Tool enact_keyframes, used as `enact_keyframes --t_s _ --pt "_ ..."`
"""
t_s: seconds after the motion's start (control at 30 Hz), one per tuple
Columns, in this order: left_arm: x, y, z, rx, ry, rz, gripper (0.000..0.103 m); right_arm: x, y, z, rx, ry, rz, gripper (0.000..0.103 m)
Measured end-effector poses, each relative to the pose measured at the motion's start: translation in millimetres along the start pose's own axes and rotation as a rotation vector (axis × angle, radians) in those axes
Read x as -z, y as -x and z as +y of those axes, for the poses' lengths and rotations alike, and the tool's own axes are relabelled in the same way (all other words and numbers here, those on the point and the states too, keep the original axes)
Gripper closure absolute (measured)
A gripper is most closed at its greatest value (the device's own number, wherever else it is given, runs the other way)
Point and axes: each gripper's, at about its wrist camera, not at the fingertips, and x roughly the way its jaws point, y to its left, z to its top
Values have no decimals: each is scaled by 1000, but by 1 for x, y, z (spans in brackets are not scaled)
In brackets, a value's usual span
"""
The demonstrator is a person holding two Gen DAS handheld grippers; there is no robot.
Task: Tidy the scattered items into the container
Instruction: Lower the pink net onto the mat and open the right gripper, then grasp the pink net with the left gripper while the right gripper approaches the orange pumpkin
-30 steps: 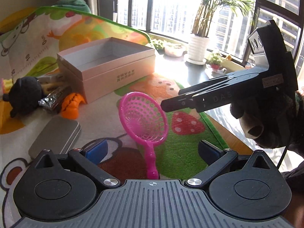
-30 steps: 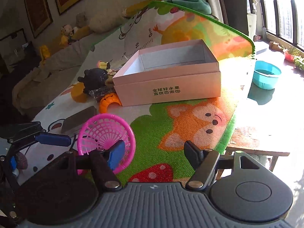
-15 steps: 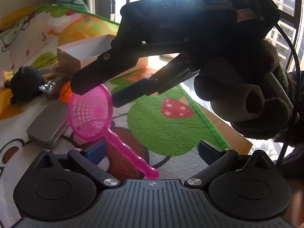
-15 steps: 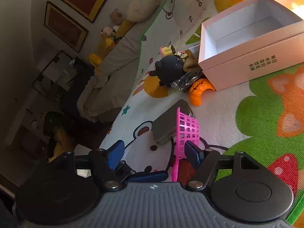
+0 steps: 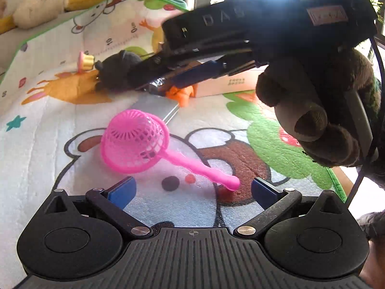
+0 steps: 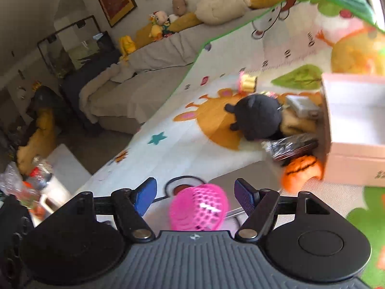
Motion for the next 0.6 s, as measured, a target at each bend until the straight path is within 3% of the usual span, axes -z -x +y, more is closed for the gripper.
enact_keyframes --t_s 0.07,0.13,0.3,0.4,0.5,0.6 --pt "-6 -5 -3 -28 5 -9 0 2 2 -11 115 13 -9 31" --pt "-13 -10 -6 -52 2 -21 0 1 -3 -32 200 -61 6 32" --pt "-17 -16 -6 -76 16 -39 0 5 -30 -67 286 -300 13 36" --pt "-12 -9 4 -106 36 -31 0 1 -51 -71 316 -361 24 50" --pt "-8 -1 17 -134 72 -21 0 -3 -61 -71 357 -352 31 74" --pt "-10 3 26 -140 114 -24 0 1 -52 -71 324 -330 43 78"
